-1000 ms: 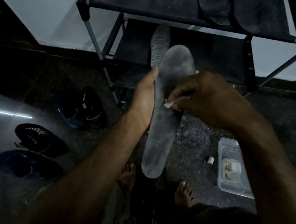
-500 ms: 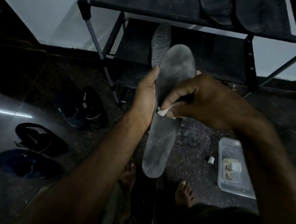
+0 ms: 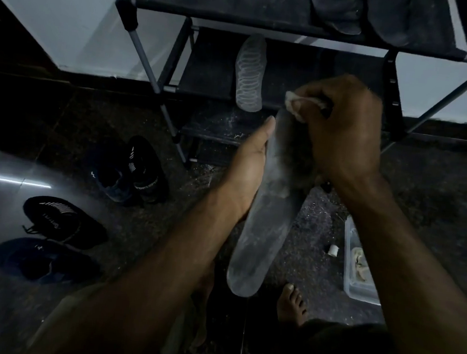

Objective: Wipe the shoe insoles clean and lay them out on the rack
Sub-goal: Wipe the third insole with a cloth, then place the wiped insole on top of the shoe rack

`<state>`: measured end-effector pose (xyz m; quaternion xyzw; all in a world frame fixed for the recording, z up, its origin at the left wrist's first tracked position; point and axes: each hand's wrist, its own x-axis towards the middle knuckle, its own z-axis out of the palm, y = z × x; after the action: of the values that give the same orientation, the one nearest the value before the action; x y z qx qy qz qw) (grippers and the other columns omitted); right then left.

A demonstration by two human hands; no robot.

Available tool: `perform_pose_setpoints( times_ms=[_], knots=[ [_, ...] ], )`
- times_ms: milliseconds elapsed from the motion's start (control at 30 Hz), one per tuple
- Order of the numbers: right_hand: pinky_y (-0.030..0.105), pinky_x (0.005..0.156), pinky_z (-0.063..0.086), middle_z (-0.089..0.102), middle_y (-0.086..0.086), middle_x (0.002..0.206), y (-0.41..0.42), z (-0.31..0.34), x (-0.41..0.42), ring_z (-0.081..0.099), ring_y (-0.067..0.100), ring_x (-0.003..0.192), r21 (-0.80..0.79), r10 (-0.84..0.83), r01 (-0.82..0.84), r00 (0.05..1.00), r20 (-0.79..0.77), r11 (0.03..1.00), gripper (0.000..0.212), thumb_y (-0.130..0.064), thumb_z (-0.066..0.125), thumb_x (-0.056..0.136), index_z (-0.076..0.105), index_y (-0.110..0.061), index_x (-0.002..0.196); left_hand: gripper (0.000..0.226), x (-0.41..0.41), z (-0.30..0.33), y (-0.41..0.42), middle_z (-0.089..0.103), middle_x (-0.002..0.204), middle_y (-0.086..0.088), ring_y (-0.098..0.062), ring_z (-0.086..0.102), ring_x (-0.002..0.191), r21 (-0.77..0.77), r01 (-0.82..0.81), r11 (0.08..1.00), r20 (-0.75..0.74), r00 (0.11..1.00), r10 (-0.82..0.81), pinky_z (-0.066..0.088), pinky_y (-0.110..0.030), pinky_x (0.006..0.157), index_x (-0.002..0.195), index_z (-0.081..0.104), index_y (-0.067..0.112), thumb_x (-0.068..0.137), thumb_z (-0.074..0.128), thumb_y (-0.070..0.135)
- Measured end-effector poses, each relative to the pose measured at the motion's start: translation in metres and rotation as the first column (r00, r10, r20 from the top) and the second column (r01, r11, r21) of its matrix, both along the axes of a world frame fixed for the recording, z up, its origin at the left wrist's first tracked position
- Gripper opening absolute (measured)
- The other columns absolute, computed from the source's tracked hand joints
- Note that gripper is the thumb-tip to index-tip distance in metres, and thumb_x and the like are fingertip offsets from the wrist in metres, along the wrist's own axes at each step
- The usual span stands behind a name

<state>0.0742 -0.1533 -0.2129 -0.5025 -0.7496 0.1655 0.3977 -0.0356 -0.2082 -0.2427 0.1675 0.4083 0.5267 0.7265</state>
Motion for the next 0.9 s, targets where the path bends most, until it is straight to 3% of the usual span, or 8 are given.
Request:
perform_pose_setpoints(
  times_ms=[67, 133, 267, 367, 433, 567, 767, 900],
  knots=[
    [0.027, 0.077, 0.053, 0.068, -0.001, 0.093, 0.006, -0.002, 0.004, 0.062, 0.007, 0.084, -0.012, -0.056, 0.056, 0.998, -0.013, 0.998, 0.012, -0.024, 0.069, 0.087, 0.073, -0.015, 0.092, 0.042, 0.002, 0.0, -0.001, 0.073, 0.088, -0.004, -0.016, 0.068, 0.084, -0.005, 0.01, 1.0, -0.037, 0.999, -0.01, 0.053, -0.026, 0.085, 0.1, 0.065, 0.01, 0.104, 0.033, 0.036],
    [0.016, 0.071, 0.05, 0.067, -0.003, 0.091, 0.005, 0.0, 0.006, 0.061, 0.001, 0.078, -0.097, -0.056, 0.045, 0.992, -0.114, 0.994, 0.011, -0.025, 0.07, 0.086, 0.072, -0.015, 0.09, 0.044, 0.001, 0.003, -0.001, 0.071, 0.095, -0.007, -0.019, 0.066, 0.091, -0.014, -0.012, 1.0, -0.044, 0.999, 0.012, 0.05, -0.029, 0.09, 0.104, 0.064, 0.008, 0.103, 0.033, 0.038],
    [0.012, 0.062, 0.049, 0.07, -0.006, 0.082, -0.009, 0.014, 0.005, 0.065, -0.001, 0.068, -0.27, 0.011, -0.121, 0.926, -0.378, 0.955, 0.007, -0.016, 0.071, 0.087, 0.071, -0.011, 0.092, 0.047, -0.019, 0.007, 0.012, 0.051, 0.114, -0.019, -0.03, 0.05, 0.104, 0.027, -0.128, 0.991, -0.093, 0.987, 0.13, 0.042, -0.036, 0.089, 0.117, 0.055, 0.005, 0.099, 0.038, 0.045],
    [0.013, 0.065, 0.051, 0.072, 0.0, 0.084, -0.021, 0.015, 0.004, 0.067, 0.004, 0.072, -0.358, 0.039, -0.217, 0.895, -0.444, 0.908, 0.009, -0.011, 0.069, 0.087, 0.071, -0.006, 0.094, 0.059, -0.037, 0.01, 0.021, 0.059, 0.109, -0.022, -0.028, 0.058, 0.1, -0.011, -0.157, 0.988, -0.178, 0.972, 0.153, 0.046, -0.03, 0.089, 0.106, 0.057, -0.005, 0.104, 0.025, 0.045],
    [0.014, 0.067, 0.052, 0.073, 0.0, 0.084, -0.028, 0.012, 0.001, 0.068, 0.006, 0.075, -0.435, 0.056, -0.274, 0.891, -0.45, 0.858, 0.007, -0.011, 0.069, 0.087, 0.071, -0.009, 0.093, 0.07, -0.045, 0.01, 0.02, 0.058, 0.132, -0.024, -0.033, 0.056, 0.124, -0.003, -0.181, 0.983, -0.041, 0.983, 0.181, 0.048, -0.037, 0.102, 0.124, 0.056, -0.003, 0.103, 0.019, 0.052],
    [0.02, 0.068, 0.053, 0.074, 0.002, 0.09, -0.033, 0.004, -0.005, 0.068, 0.014, 0.079, -0.55, 0.085, -0.39, 0.863, -0.498, 0.738, 0.009, -0.017, 0.07, 0.085, 0.072, -0.014, 0.093, 0.077, -0.048, 0.019, 0.014, 0.045, 0.147, -0.02, -0.032, 0.043, 0.137, 0.046, -0.195, 0.98, 0.244, 0.953, 0.178, 0.053, -0.043, 0.091, 0.143, 0.041, 0.0, 0.101, 0.013, 0.058],
    [0.026, 0.069, 0.057, 0.074, 0.004, 0.091, -0.035, 0.001, -0.006, 0.07, 0.014, 0.083, -0.619, 0.024, -0.393, 0.856, -0.517, 0.68, 0.006, -0.015, 0.07, 0.085, 0.071, -0.014, 0.091, 0.084, -0.051, 0.013, 0.017, 0.043, 0.149, -0.017, -0.028, 0.042, 0.139, 0.052, -0.152, 0.987, 0.258, 0.957, 0.134, 0.045, -0.041, 0.102, 0.145, 0.038, -0.001, 0.099, 0.008, 0.062],
    [0.026, 0.071, 0.059, 0.074, 0.007, 0.093, -0.038, -0.001, -0.007, 0.071, 0.016, 0.086, -0.624, 0.003, -0.383, 0.854, -0.521, 0.681, 0.01, -0.012, 0.069, 0.086, 0.072, -0.009, 0.095, 0.084, -0.05, 0.016, 0.017, 0.046, 0.147, -0.018, -0.029, 0.047, 0.133, 0.055, -0.16, 0.986, 0.233, 0.962, 0.143, 0.053, -0.039, 0.091, 0.144, 0.04, 0.0, 0.099, 0.007, 0.062]
  ],
)
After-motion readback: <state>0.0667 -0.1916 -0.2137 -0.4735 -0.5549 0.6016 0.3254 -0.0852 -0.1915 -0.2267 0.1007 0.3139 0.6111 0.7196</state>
